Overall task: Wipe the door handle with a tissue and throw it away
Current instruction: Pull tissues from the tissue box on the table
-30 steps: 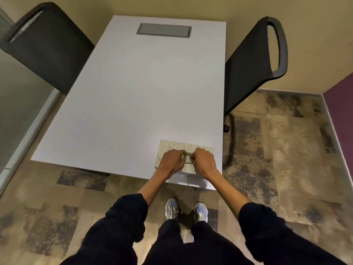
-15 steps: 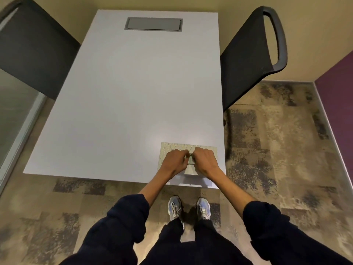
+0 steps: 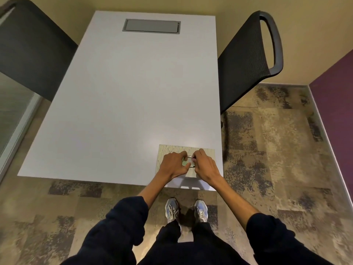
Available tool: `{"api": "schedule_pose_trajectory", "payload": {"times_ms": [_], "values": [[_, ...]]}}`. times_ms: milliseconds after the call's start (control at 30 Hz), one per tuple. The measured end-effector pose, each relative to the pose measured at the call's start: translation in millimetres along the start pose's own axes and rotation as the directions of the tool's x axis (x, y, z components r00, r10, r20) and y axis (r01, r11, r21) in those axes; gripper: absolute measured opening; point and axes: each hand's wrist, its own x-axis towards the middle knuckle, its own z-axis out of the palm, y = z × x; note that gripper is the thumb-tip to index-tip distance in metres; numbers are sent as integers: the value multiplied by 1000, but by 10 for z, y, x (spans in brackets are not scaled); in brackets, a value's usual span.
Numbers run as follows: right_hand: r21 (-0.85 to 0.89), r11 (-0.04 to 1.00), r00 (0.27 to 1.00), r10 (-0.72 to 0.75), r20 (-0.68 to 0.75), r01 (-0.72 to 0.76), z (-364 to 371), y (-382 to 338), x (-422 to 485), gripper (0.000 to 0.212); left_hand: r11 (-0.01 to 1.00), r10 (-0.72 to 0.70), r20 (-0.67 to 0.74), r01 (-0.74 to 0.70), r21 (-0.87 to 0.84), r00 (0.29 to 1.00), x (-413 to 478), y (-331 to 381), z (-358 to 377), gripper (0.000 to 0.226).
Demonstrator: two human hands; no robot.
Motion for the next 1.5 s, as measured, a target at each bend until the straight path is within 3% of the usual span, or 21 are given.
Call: {"api": "schedule_pose_trajectory", "payload": {"times_ms": [400, 633, 900, 1067, 1167, 1500], "values": [[221, 975, 1000, -21, -8, 22, -37, 89, -53, 10, 999, 37, -28, -36, 23, 999, 20, -41, 43, 32], [435, 899, 997, 69, -20, -54, -39, 100, -88, 12, 996, 88, -49, -86, 32, 995, -9, -55, 32, 40], [440, 898, 992, 58, -112, -3, -57, 159, -99, 8, 990, 43, -69, -51, -129, 997, -89, -89, 10, 36], [386, 922, 997, 24, -79, 8, -22, 165, -100, 27, 964, 14, -121, -45, -262, 993, -97, -94, -20, 25], [367, 930, 997, -1, -84, 32, 2, 135, -108, 32, 927, -6, -150, -51, -371, 989, -108, -53, -103, 32], [429, 903, 997, 2, -73, 29, -9, 118, -28, 16, 841, -73, -185, -39, -540, 980, -103, -130, -262, 30]]}}
